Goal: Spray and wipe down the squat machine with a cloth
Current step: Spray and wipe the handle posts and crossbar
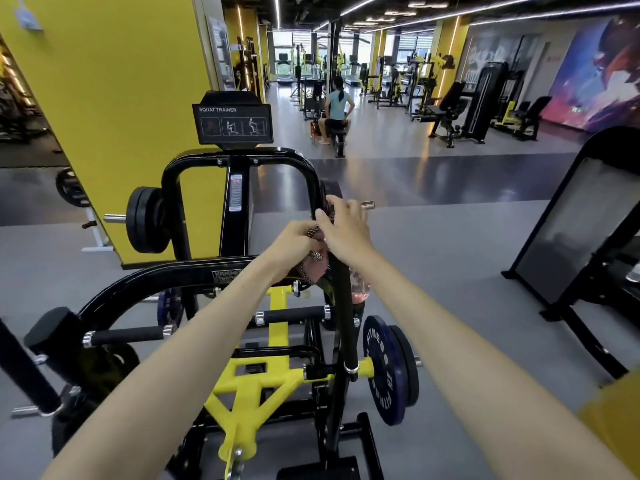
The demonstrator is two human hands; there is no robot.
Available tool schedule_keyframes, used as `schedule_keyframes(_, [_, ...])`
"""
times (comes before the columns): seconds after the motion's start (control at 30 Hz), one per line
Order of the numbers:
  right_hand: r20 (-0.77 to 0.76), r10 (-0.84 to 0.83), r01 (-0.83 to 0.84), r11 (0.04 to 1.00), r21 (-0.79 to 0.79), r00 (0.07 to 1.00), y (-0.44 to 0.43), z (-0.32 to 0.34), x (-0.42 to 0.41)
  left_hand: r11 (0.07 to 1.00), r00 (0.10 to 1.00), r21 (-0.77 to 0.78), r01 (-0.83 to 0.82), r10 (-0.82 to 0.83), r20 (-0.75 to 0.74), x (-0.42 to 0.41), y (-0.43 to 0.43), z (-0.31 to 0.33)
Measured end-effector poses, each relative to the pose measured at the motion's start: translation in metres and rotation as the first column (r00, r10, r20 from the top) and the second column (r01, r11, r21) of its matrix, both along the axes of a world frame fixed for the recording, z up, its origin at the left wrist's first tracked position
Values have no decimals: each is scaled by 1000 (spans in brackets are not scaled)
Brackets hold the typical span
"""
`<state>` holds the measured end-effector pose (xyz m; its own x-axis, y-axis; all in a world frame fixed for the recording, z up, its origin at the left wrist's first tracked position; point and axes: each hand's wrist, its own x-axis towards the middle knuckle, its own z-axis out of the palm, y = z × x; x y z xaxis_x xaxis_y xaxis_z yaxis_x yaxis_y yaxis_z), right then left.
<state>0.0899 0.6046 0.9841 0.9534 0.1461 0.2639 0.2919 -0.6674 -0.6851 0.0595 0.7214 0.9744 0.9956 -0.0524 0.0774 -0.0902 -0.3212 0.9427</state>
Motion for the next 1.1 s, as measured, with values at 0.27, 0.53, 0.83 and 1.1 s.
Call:
schedule_keyframes(0.27, [90, -1, 14, 989, -144, 996, 5, -10, 8, 994, 996, 85, 75, -71, -43, -2, -7, -66])
schedule_keyframes(0.53, [5, 17, -16, 987, -163, 1000, 9, -8, 9, 963, 985, 222, 155, -134, -107, 12, -23, -138])
schedule_keyframes(0.83, [-25, 25, -28, 992, -122, 999, 9, -11, 8, 896, 952, 367, 248, -155, -265, 26, -35, -214])
schedule_keyframes(1.1, [-18, 15, -16, 997, -80, 1000, 8, -8, 7, 875, 923, 384, 295, -156, -353, 26, -43, -262])
